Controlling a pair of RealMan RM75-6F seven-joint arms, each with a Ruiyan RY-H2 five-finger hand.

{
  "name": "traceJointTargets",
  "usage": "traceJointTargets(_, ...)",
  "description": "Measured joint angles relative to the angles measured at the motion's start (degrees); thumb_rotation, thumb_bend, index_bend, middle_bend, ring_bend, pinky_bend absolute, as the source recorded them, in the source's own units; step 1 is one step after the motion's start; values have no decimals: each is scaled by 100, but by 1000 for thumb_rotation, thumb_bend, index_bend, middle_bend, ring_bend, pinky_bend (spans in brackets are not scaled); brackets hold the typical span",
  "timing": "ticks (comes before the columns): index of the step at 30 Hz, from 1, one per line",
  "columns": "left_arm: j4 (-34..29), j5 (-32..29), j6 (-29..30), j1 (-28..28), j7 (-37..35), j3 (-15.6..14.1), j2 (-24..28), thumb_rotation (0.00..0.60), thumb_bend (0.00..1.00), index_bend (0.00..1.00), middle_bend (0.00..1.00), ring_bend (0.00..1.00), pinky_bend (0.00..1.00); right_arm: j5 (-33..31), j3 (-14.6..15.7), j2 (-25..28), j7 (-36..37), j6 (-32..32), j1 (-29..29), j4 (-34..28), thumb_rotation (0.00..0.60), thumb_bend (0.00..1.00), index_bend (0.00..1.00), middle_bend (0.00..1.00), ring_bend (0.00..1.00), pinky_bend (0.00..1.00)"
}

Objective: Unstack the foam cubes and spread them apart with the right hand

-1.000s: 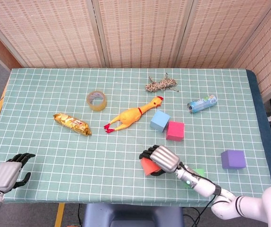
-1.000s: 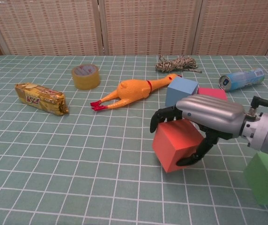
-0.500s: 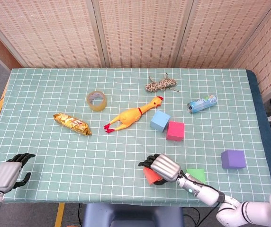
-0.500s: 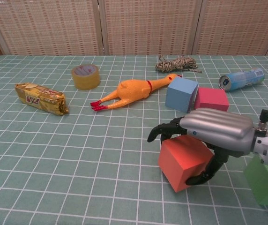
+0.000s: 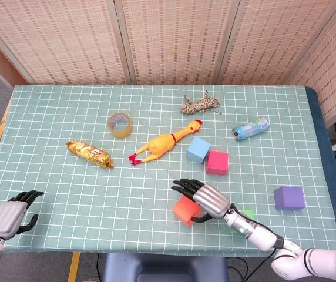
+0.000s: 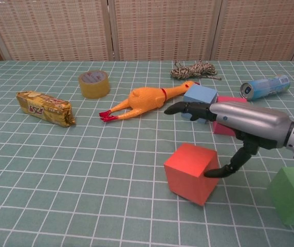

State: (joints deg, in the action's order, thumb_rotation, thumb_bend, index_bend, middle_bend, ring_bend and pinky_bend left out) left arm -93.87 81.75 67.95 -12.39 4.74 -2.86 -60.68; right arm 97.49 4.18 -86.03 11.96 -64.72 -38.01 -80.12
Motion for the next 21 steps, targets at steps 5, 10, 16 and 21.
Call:
traceJointTargets(5,0,-7,-26,-11,20,-3,-6,600,469,205,202,190,391,-184,-304,-226,-549,-332,165,423,600,64,0,0,0,148)
traceJointTargets(10,6,-8,-20,-10,28,-2,-15,600,469,205,202,190,391,-532,-760,-632,-989,-747,340,1176,600,64,0,0,0,148)
traceJointTargets(16,8,-14,-36,-17,33,-3,-18,600,469,205,202,190,391,-766,-936,-731,-830,-736,403,1399,600,64,0,0,0,148)
traceJointTargets(21,-1,8,-20,-14,35,-9,-12,600,468,205,202,190,391,-885,-991,-765,-1180,-760,464,1474,600,63,0,0,0,148)
